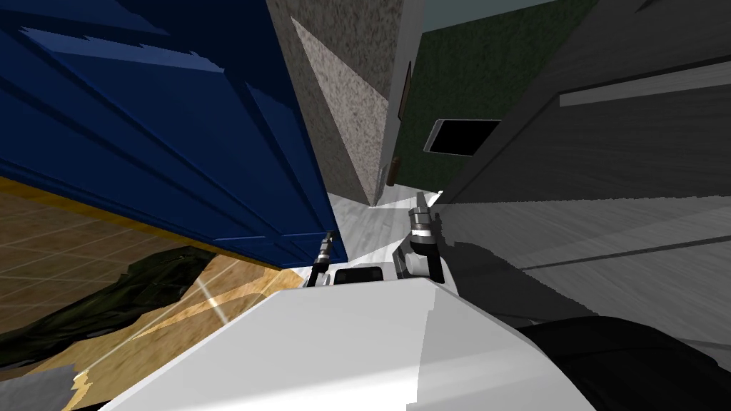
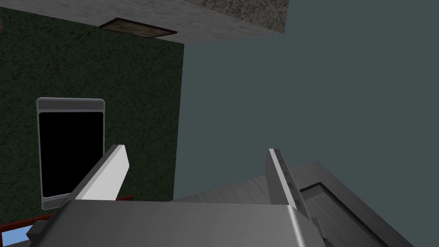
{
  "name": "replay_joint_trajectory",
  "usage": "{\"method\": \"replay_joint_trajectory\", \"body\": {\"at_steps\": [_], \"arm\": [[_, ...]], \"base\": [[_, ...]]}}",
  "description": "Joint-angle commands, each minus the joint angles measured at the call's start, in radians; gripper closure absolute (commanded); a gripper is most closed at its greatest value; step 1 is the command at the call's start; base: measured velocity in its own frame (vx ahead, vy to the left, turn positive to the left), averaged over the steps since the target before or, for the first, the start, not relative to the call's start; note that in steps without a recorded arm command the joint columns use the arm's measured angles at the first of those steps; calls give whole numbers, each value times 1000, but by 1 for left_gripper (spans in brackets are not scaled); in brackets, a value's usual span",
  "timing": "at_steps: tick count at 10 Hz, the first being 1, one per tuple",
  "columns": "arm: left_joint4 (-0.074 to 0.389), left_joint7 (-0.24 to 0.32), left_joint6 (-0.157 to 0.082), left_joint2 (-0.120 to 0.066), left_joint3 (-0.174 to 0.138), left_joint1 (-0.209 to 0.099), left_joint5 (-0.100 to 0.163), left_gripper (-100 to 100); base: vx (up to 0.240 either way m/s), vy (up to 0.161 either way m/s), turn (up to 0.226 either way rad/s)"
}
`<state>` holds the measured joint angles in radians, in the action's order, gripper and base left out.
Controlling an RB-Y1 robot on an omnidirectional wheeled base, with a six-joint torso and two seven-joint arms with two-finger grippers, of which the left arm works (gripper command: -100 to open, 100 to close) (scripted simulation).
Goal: Push the door open
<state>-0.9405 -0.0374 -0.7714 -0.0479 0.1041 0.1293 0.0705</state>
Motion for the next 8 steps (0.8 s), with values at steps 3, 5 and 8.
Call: {"method": "replay_joint_trajectory", "body": {"at_steps": [3,5,8], "arm": [[0,0,1,0,0,0,0,100],[0,0,1,0,0,0,0,100],[6,-7,6,-13,-25,-3,11,100]], "base": [[-21,2,-4],[-3,-1,1],[145,-27,31]]}}
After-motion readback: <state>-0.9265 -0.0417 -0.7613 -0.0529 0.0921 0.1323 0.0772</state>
